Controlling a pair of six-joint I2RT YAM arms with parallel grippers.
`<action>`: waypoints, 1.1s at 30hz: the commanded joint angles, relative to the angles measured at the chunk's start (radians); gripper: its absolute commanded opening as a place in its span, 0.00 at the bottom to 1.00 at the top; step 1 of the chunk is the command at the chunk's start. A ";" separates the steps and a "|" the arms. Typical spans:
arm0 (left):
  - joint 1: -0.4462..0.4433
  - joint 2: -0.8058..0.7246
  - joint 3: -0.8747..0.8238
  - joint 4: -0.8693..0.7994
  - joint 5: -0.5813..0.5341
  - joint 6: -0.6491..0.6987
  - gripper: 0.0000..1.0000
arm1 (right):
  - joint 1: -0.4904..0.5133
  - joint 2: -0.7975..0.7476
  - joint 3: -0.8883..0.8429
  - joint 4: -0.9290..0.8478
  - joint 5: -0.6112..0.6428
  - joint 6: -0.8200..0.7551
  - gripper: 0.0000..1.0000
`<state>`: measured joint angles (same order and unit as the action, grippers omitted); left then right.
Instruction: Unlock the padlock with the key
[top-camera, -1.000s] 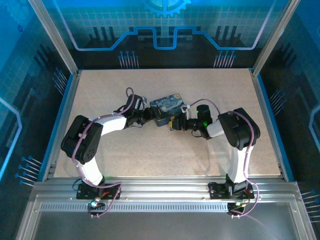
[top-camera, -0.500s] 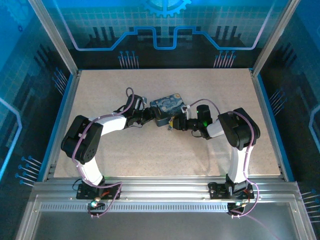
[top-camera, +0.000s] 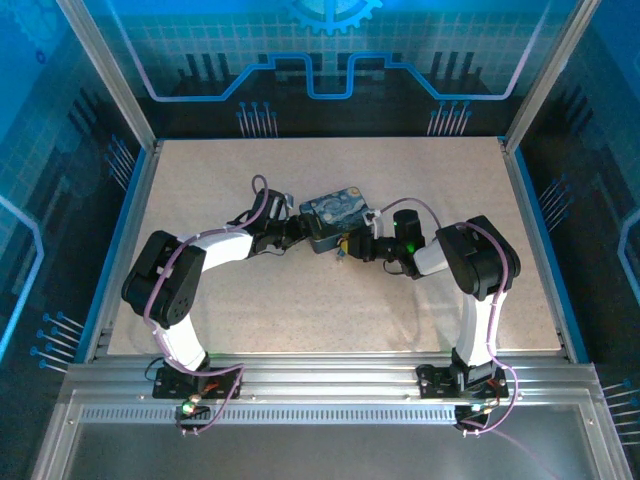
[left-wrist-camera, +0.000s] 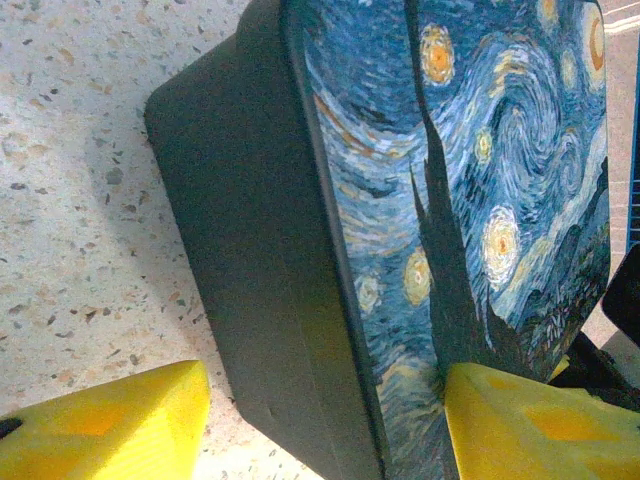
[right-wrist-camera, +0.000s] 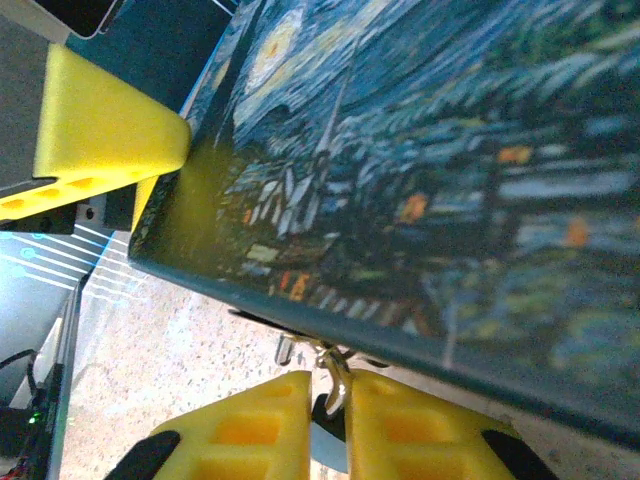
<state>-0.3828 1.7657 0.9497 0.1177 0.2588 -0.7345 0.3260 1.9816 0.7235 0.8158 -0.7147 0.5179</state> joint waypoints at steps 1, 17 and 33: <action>-0.012 -0.008 -0.032 -0.076 -0.025 -0.010 0.65 | 0.001 0.011 -0.002 -0.005 -0.019 0.014 0.12; -0.020 -0.025 -0.056 -0.076 -0.034 -0.012 0.65 | -0.036 -0.021 -0.080 0.084 0.036 0.112 0.01; -0.032 -0.035 -0.074 -0.075 -0.032 -0.016 0.65 | -0.047 -0.089 -0.109 0.130 0.069 0.248 0.00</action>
<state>-0.4023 1.7321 0.9115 0.1188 0.2474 -0.7589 0.2913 1.9263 0.6205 0.9085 -0.6544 0.7246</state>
